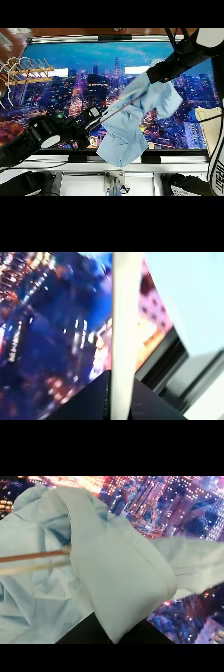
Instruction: Fold the shirts.
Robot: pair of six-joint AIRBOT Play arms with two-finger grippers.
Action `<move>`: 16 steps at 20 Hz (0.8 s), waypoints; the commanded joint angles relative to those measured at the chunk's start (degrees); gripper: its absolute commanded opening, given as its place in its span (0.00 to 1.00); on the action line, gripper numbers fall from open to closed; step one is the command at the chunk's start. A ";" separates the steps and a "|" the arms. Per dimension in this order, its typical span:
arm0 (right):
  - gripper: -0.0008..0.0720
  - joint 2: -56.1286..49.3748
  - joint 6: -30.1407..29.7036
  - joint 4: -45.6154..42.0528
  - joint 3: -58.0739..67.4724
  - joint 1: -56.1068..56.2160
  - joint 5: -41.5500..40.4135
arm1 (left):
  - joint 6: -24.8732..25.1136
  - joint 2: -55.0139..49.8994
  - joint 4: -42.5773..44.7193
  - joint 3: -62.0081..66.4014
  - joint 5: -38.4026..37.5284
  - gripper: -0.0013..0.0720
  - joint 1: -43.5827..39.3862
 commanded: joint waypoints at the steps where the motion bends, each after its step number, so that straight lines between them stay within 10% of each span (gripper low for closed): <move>1: 0.10 1.51 0.15 -0.46 0.44 0.00 1.29 | -3.02 -2.82 -4.68 0.04 3.34 0.09 3.43; 16: 0.10 1.51 -1.20 0.96 0.42 0.00 -0.68 | 15.69 -2.99 -11.13 0.96 8.57 0.09 -3.69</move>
